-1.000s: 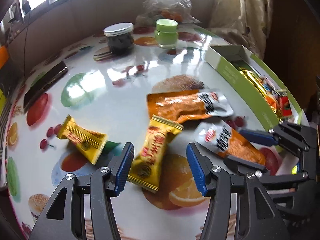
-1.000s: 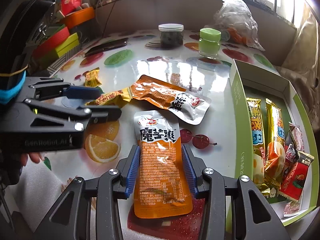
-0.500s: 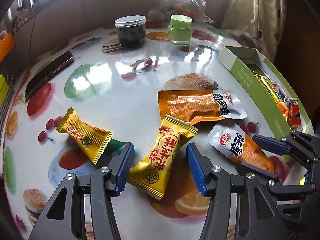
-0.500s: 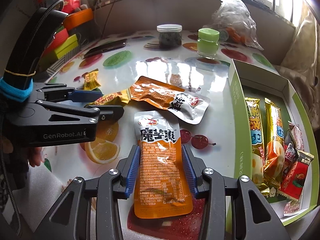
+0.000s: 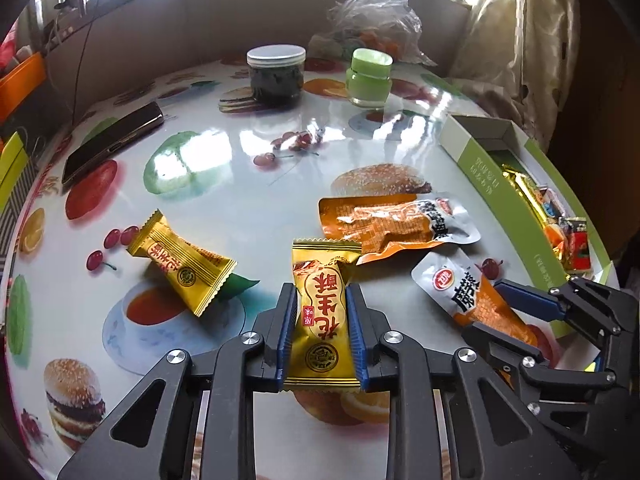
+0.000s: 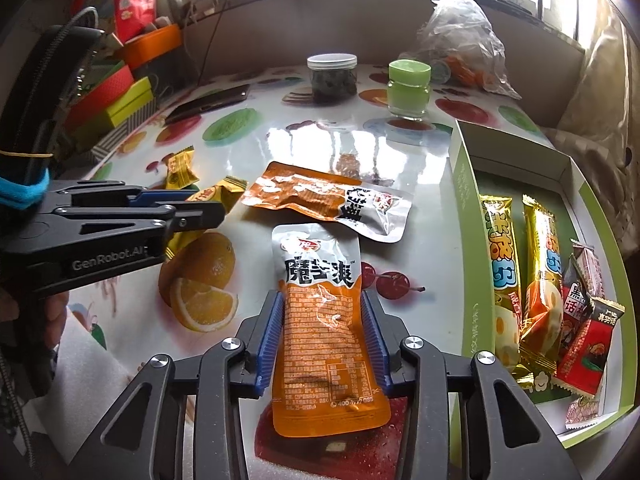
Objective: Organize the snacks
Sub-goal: 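Carry the yellow packet with the left tool while the right tool carries the orange pouch to the box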
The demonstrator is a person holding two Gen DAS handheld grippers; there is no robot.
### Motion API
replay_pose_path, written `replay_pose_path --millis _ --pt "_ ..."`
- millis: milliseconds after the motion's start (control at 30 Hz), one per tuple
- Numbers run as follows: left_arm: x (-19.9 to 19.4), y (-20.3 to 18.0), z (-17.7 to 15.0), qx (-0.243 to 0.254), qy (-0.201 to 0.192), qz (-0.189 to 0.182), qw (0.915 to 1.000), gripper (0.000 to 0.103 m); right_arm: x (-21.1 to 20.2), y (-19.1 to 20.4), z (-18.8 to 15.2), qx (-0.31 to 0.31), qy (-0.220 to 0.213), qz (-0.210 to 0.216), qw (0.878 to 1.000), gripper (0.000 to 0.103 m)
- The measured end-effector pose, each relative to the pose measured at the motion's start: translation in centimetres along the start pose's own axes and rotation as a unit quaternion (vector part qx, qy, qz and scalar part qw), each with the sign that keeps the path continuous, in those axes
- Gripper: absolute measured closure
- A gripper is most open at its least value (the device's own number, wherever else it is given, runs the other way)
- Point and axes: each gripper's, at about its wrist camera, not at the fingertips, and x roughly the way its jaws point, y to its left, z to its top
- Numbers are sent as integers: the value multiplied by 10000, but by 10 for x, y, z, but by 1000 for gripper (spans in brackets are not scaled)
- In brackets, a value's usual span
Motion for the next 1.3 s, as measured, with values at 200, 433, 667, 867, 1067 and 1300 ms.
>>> replay_pose_path --millis 200,433,667,867,1067,1300 --pt "-12 -4 1 -58 -121 -49 9999 77 -5 -1 0 53 -94 12 9999 67" --pt "-29 -10 0 -36 -311 -12 9995 77 -13 -1 0 96 -234 21 9997 68" --pt "-39 -14 -2 -29 -401 -33 9992 77 -27 -4 2 209 -482 -38 9986 68" --pt "-46 -21 -1 -2 -455 -65 9989 77 -39 -8 5 336 -627 -57 9975 68" --pt "-49 -29 0 29 -487 -113 9987 77 -47 -13 4 405 -702 -114 9966 68" --pt "-51 -39 4 97 -506 -190 9985 77 -60 -19 4 516 -816 -166 9952 68"
